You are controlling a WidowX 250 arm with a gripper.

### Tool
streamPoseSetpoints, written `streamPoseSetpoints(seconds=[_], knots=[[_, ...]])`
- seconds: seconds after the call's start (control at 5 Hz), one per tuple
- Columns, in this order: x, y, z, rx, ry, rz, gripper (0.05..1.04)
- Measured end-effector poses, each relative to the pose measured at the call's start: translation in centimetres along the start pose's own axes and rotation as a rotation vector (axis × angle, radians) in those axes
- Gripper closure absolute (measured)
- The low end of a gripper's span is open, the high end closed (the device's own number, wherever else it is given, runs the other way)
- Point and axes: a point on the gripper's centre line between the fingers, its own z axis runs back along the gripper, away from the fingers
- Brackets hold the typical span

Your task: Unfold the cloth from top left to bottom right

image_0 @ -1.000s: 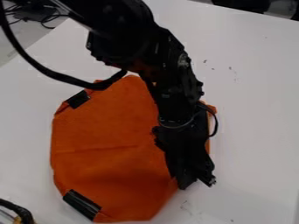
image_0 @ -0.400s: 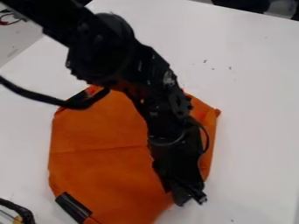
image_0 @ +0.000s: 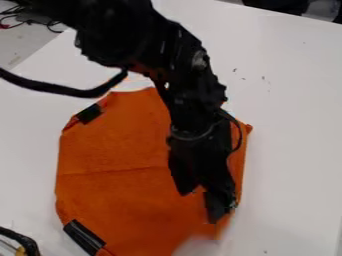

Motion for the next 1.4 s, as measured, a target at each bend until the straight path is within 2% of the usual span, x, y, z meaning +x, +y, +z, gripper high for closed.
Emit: streamPoseSetpoints(seconds=[0.2,0.4,0.6,0.8,1.0,1.4], knots=[[1.1,0.2,2.0,0.018,0.022,0.083,0.083],[2.4,1.1,3.5,0.048,0.005,0.113,0.083],[3.3,3.8,4.5,0.137,0.03,0.248,0.083],[2.3,7.6,5.3,0.2,0.051,0.338,0.084],[1.2,10.5,5.6,0.186,0.072,0.361,0.084],[-1.0,13.7,6.7,0.178,0.073,0.489,0.084]])
